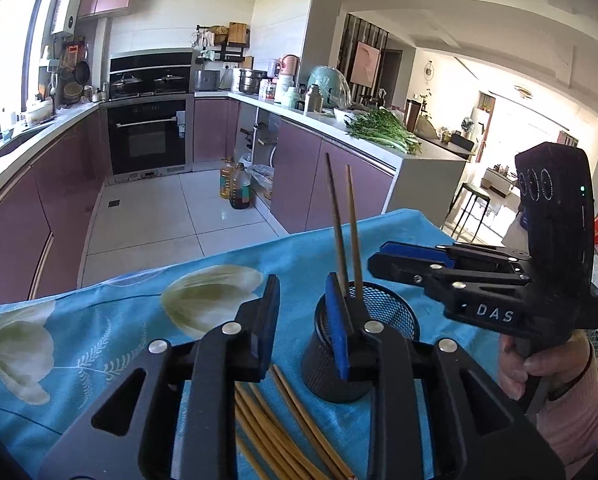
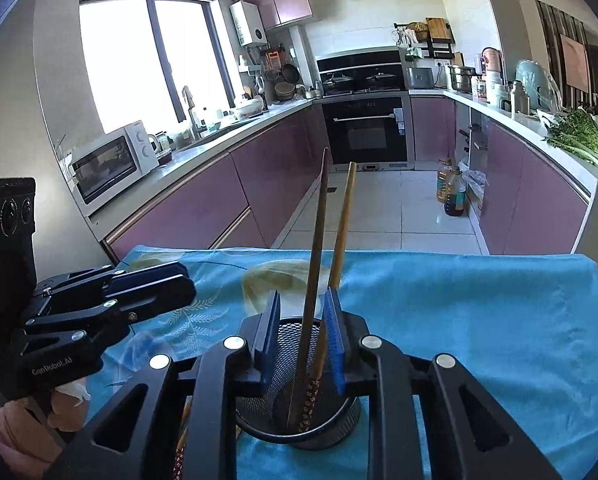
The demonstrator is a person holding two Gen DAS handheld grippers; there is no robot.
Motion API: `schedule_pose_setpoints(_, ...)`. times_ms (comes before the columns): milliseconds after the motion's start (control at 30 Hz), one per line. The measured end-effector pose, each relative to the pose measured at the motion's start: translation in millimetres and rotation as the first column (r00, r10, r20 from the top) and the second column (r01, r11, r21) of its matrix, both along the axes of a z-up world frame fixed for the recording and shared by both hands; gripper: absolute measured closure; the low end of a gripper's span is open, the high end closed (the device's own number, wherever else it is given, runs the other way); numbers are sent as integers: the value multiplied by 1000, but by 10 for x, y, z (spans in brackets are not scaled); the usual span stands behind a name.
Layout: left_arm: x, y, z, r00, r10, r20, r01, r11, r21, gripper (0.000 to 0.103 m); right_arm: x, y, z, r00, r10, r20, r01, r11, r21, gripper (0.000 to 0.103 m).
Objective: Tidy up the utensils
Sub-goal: 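Lower the left gripper's chopstick into the black mesh holder and open while the right gripper does likewise, then close the left gripper on another chopstick while the right gripper grasps one too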
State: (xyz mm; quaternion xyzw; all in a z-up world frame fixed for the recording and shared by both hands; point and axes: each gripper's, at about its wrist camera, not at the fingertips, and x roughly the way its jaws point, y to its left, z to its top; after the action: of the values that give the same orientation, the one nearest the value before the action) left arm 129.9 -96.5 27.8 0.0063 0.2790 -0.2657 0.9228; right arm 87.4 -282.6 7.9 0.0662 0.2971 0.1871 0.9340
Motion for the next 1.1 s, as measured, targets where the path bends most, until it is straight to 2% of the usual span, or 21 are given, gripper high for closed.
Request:
schedule_pose_setpoints(100,-162,220,20,999,34,24,-34,999,2,71,-205,4,87,998,19,52,-19,1000,2,76)
schedule_pose_setpoints(233,-293,441,-75,998,67,18,-67,997,35,66,-519,133,142,990,117,84,-118,993,0,72)
schedule_pose_setpoints(367,-359,607,-354,995,86,-49,-82,993,80,66,-702,358,-17,977,209,40,-208,978,-23,71)
schedule_pose_setpoints(433,-361,638,-549,991,87,-98,-77,992,104,66,-705,487,-212,973,228,-19,-229,973,-37,71)
schedule_pose_setpoints(667,-391,646,-1101,972,89,-217,-59,988,141,66,-531,718,-851,959,190,-210,-202,979,-39,72)
schedule_pose_setpoints(800,-391,597,-1254,964,77,-254,-42,989,141,66,-499,741,-973,958,156,-240,-172,984,-43,75)
schedule_pose_setpoints(1100,-319,463,-1412,954,67,-291,-16,984,176,69,-510,740,-1039,959,116,-259,-143,986,-86,78)
